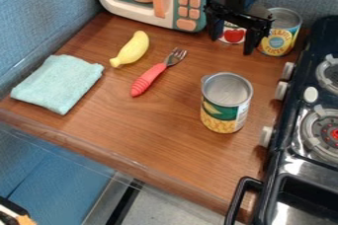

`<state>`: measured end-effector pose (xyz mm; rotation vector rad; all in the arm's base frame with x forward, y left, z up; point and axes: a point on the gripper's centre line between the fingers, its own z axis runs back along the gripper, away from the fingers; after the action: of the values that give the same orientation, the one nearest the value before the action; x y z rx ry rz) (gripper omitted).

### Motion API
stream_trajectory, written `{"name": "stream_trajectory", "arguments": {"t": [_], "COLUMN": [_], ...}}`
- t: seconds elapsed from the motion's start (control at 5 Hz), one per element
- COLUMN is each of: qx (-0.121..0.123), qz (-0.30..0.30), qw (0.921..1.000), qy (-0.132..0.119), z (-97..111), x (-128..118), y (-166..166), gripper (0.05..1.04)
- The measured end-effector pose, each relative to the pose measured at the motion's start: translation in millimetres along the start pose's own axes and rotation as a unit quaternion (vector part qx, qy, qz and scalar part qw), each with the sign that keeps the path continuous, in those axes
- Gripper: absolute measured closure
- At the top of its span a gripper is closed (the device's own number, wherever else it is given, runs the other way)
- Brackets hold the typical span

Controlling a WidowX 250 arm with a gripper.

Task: Move the can to the bottom of the table

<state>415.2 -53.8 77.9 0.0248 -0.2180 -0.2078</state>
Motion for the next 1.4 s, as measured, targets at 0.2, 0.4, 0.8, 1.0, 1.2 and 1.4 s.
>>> {"name": "stream_trajectory", "arguments": {"t": [0.2,0.4,0.8,1.0,1.2,1.4], "qx": [-0.003,-0.019,-0.038,-0.033,-0.034,-0.053], "qz": [0.001,-0.004,-0.033,-0.048,-0.05,-0.044], "qw": [0.9998,0.9995,0.9982,0.9958,0.9956,0.9935], "qy": [0.021,0.025,0.033,0.071,0.072,0.09], "z": [-15.6,-24.9,-39.3,-47.0,-19.8,-14.5], "x": [-6.3,-7.3,-13.9,-42.9,-69.5,-87.8], "y": [-1.4,-18.7,-52.8,-50.5,-37.4,-27.4], "gripper": [0.083,0.083,0.083,0.083,0.083,0.083]}}
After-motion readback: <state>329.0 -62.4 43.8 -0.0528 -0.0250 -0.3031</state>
